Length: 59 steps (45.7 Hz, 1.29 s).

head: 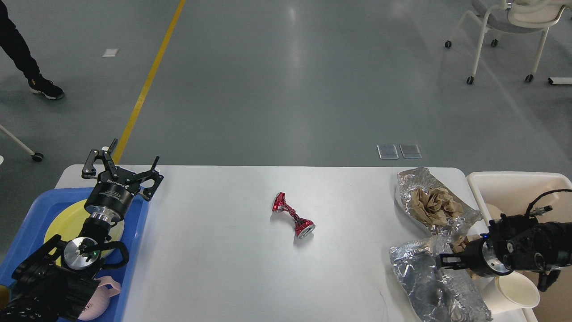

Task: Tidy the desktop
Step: 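Lower the right gripper and grasp the edge of the foil tray, then lift the foil tray and drop it into the white bin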

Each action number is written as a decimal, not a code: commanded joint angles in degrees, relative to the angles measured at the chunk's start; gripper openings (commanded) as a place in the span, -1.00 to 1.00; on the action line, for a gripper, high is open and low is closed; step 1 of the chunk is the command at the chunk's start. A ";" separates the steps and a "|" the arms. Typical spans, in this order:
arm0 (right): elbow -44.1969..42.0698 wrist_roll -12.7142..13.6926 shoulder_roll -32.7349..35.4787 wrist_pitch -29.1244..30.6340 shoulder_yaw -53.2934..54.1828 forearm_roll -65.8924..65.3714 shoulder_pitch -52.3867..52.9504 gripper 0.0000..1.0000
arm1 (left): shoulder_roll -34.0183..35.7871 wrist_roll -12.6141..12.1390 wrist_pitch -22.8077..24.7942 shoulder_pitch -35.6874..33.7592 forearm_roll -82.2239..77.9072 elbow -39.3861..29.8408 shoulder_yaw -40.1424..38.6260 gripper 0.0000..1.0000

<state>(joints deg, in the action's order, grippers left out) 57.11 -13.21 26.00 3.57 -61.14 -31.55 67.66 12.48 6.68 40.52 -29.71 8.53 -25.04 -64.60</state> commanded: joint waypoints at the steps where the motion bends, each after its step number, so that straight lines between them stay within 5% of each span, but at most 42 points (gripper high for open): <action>1: 0.11 0.03 0.19 0.04 -0.03 0.00 0.02 -1.00 | 0.00 0.00 0.00 0.00 0.00 -0.01 0.00 1.00; 15: 7.57 -0.06 4.75 3.10 -0.64 0.70 8.52 -1.00 | 0.00 0.00 0.00 0.00 0.00 -0.01 0.00 1.00; 24: 21.98 -0.06 16.18 25.94 -3.89 0.52 37.86 -1.00 | 0.00 0.00 0.00 0.00 0.00 -0.01 0.00 1.00; 32: 21.21 -1.02 19.00 51.25 -7.32 0.26 66.69 -1.00 | 0.00 0.00 0.00 0.09 0.00 -0.01 0.00 1.00; 43: 17.60 -2.69 21.28 51.43 -10.04 -5.88 78.68 -1.00 | 0.09 0.00 0.00 0.09 0.00 -0.01 0.00 1.00; 53: 4.17 -2.61 26.29 51.19 -9.26 -15.73 66.14 -1.00 | 0.09 0.00 0.00 0.09 0.00 -0.01 0.00 1.00; 59: -12.59 -4.18 25.77 31.55 -9.26 -16.35 41.57 -1.00 | 0.09 0.00 0.00 0.09 0.00 -0.01 0.00 1.00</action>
<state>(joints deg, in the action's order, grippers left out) 57.24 -15.90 52.16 49.09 -70.49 -47.38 128.29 12.58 6.68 40.52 -29.62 8.53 -25.05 -64.60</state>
